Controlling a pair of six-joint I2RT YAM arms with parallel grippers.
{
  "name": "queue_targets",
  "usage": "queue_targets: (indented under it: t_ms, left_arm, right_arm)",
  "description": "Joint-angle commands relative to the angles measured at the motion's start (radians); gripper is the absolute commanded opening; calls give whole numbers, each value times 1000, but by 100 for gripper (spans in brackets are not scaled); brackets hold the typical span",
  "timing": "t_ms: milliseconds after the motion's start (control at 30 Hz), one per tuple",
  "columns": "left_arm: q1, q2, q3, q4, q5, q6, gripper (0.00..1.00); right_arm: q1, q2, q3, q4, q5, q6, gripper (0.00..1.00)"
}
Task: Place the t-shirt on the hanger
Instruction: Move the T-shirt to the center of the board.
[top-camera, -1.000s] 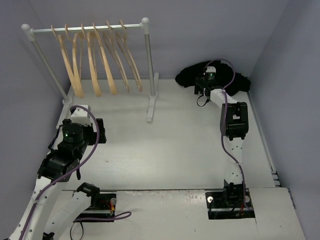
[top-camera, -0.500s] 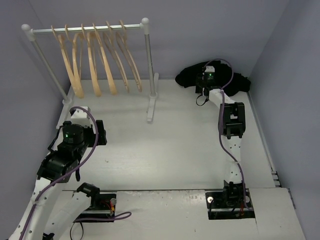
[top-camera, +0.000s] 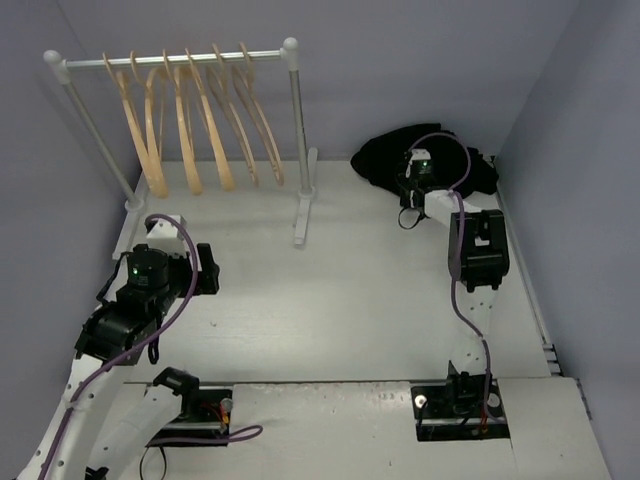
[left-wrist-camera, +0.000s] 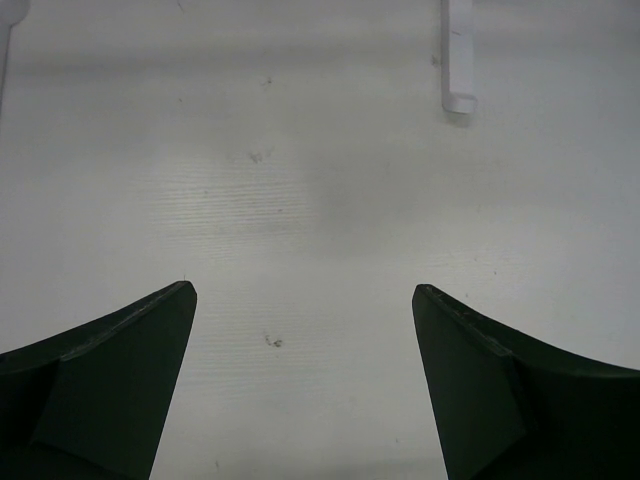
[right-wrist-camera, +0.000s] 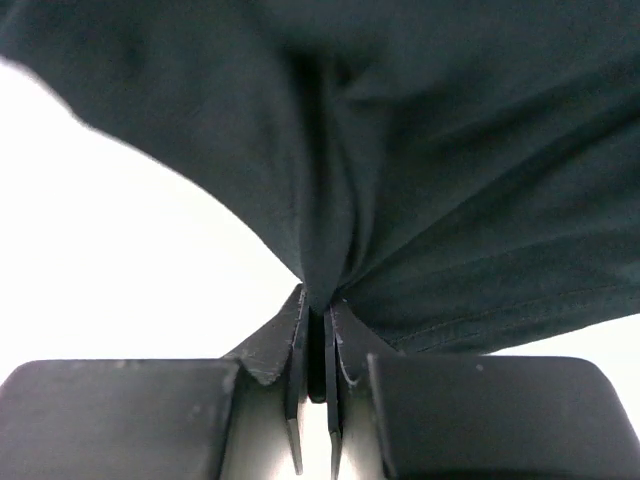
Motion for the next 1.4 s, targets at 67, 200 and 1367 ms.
queue_targets:
  t_ms: [67,200,1367]
  left_arm:
    - [-8,89,22,65,106,-93,85]
    - [-15,113,-1,118,163,-148,85]
    - [-315,1066,202,752,10,-596,75]
  right_arm:
    - [223,-422,-343,24,-29,68,0]
    - [395,-625,-595,55,10,153,0]
    - [607,-1203,-1119,-21,146,512,0]
